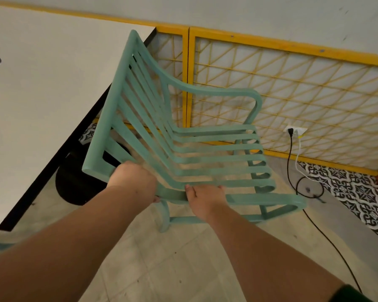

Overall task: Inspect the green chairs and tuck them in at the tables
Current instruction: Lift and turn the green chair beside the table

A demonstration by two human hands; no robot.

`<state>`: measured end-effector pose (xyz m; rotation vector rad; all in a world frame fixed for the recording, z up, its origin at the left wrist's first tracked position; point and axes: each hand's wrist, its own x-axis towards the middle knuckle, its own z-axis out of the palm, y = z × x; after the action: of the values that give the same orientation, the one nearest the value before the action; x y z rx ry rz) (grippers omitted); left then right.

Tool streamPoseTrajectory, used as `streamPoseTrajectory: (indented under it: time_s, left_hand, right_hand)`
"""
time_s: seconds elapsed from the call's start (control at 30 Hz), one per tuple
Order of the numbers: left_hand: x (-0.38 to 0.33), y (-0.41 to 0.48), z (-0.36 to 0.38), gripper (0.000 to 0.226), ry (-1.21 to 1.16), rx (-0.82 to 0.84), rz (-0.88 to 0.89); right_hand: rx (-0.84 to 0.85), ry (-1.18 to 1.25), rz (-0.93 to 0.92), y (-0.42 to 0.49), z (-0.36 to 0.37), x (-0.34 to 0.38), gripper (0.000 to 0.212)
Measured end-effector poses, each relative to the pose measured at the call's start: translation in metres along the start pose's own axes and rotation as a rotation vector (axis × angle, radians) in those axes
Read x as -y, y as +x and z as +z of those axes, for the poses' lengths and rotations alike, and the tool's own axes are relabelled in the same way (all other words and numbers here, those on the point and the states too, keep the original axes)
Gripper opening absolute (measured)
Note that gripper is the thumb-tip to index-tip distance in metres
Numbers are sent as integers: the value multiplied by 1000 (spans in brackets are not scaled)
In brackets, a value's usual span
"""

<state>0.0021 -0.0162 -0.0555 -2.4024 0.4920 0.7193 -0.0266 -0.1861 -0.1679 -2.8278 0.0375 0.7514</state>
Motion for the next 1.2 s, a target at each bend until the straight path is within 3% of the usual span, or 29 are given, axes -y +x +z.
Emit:
streamPoseTrajectory:
  time_s: [0.27,0.5,0.67,0.83,0.93,1.03,1.1,1.2]
  left_hand:
    - [-46,-39,-9,44,-12,28,20]
    - [-139,-62,-28,34,-15,-11,150]
    - [-166,-73,-35,37,-63,-29,190]
    - [-117,-108,-86,62,-426,-135,223]
    - [-50,-83,-127,64,-393,-262,133]
    - [1,-47,-128,53,-312,-296,20]
    - [7,-29,-106,58,-246,-279,42]
    - [7,-15,-93,66,-332,-332,63]
  right_hand:
    - [-23,-9,6,-31,11,-34,55]
    - [-65,-46,80,-70,10,-112,39]
    - [-73,-52,69,-83,9,-137,41]
    - [-71,-61,40,-83,7,-138,47]
    - [-75,-88,29,-83,11,-138,49]
    - [-91,-122,22,-79,13,-139,48]
    - [-88,-149,14,-79,14,-139,45]
    - [-122,-107,28,-74,18,-138,40]
